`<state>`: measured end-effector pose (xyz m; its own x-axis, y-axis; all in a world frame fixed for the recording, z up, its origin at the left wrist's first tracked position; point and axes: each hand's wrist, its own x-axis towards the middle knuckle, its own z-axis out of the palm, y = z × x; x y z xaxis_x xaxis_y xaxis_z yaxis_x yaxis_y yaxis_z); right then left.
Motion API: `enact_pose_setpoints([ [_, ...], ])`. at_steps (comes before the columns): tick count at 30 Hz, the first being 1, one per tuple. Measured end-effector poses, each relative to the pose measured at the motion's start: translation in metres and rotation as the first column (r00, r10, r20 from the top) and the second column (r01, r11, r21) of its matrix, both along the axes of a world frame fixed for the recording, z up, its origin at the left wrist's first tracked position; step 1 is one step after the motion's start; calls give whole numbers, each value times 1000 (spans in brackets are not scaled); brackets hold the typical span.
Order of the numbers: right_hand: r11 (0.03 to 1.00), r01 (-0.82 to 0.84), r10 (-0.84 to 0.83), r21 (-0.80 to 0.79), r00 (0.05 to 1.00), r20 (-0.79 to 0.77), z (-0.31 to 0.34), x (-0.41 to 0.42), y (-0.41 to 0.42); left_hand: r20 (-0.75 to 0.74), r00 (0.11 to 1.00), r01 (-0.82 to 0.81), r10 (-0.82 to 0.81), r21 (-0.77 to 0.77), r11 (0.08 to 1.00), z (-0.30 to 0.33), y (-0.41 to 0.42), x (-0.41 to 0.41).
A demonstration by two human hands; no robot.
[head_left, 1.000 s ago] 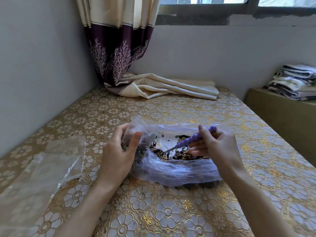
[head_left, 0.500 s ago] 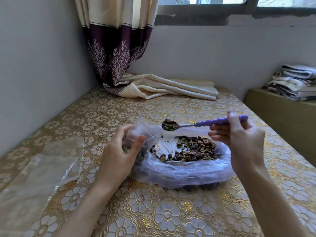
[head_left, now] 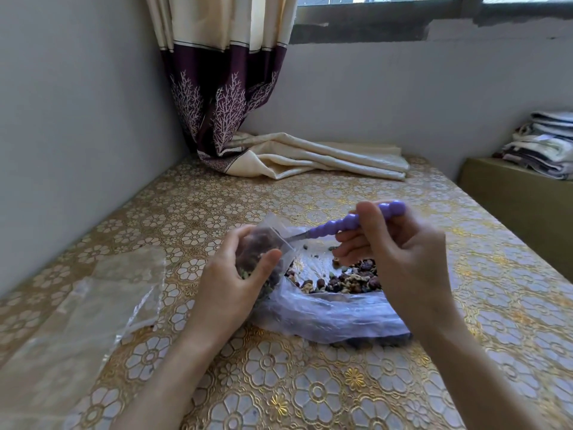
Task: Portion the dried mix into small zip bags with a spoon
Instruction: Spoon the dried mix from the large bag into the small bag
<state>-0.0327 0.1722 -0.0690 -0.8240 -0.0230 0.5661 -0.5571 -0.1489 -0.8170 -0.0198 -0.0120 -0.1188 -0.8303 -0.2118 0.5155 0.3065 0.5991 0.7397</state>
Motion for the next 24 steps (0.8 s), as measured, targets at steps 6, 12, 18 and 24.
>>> enact_pose_setpoints([
  [6, 993, -120, 120, 6, 993, 7, -5, -2, 2, -3, 1000, -13, 13, -1, 1000, 0, 0, 0],
  [12, 988, -142, 142, 55, 990, -10, -5, -8, 17, 1, 1000, -13, 13, 24, 1000, 1, 0, 0],
  [18, 995, 64, -63, -71, 998, 12, -1, -20, 38, -13, 1000, -18, 19, 6, 1000, -1, 0, -1],
  [24, 965, 261, -258, -17, 960, 111, -12, -36, 60, -31, 999, -37, 37, -11, 999, -4, -1, -2],
])
